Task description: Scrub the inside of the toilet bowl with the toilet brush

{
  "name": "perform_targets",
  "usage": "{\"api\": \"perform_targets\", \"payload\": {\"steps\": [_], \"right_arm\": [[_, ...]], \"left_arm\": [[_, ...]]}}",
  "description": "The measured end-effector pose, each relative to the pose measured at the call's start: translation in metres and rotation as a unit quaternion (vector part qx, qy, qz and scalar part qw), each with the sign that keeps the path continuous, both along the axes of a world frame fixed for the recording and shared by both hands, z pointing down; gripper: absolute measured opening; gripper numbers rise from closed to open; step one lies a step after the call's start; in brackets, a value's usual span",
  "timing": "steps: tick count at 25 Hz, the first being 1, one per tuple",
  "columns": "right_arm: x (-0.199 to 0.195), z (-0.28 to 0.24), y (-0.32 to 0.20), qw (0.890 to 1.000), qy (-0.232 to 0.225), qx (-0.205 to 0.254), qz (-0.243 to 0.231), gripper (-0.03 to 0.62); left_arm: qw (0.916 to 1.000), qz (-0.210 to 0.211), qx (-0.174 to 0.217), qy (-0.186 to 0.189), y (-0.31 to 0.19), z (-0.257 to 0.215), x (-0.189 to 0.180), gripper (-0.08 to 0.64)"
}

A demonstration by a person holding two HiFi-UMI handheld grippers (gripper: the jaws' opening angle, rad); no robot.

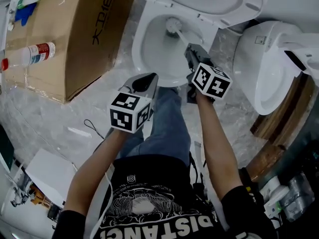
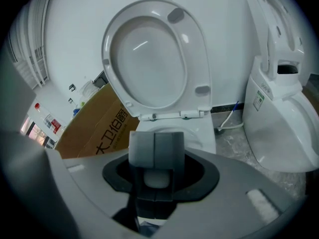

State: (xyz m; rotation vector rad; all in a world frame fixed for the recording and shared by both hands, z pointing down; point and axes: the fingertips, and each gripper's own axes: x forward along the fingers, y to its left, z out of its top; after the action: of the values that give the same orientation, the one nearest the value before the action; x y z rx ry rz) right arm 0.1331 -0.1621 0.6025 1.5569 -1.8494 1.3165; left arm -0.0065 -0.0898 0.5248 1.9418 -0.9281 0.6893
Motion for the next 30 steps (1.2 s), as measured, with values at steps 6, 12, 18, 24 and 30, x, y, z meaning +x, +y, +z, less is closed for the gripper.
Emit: {"api": "perform_targets", "payload": {"steps": [6, 12, 18, 24, 30], "right_arm": [[0.032, 0.001, 0.018, 0.999, 0.017, -0.004, 0.034, 0.166], [0.051, -0.001, 0.051, 0.996, 0.029, -0.017, 0.077, 0.167], [0.054, -0.002, 0.092, 0.993, 0.036, -0.037, 0.107, 0.167], [0.029, 0.0, 0.134, 0.992, 0.021, -0.057, 0.113, 0.167], [-0.005, 0.0, 0.176, 0.99, 0.001, -0.081, 0.114, 0.167]], "left_arm": [[0.9999, 0.005, 0.008, 0.005, -0.002, 0.0, 0.003, -0.002], [0.9998, 0.018, 0.006, 0.004, 0.0, 0.002, -0.002, -0.002], [0.999, 0.043, 0.011, 0.007, 0.005, 0.002, -0.001, -0.002], [0.9974, 0.072, 0.01, 0.004, 0.012, 0.006, -0.004, -0.002], [0.9965, 0.083, 0.007, 0.014, 0.019, 0.006, -0.004, -0.002]]}}
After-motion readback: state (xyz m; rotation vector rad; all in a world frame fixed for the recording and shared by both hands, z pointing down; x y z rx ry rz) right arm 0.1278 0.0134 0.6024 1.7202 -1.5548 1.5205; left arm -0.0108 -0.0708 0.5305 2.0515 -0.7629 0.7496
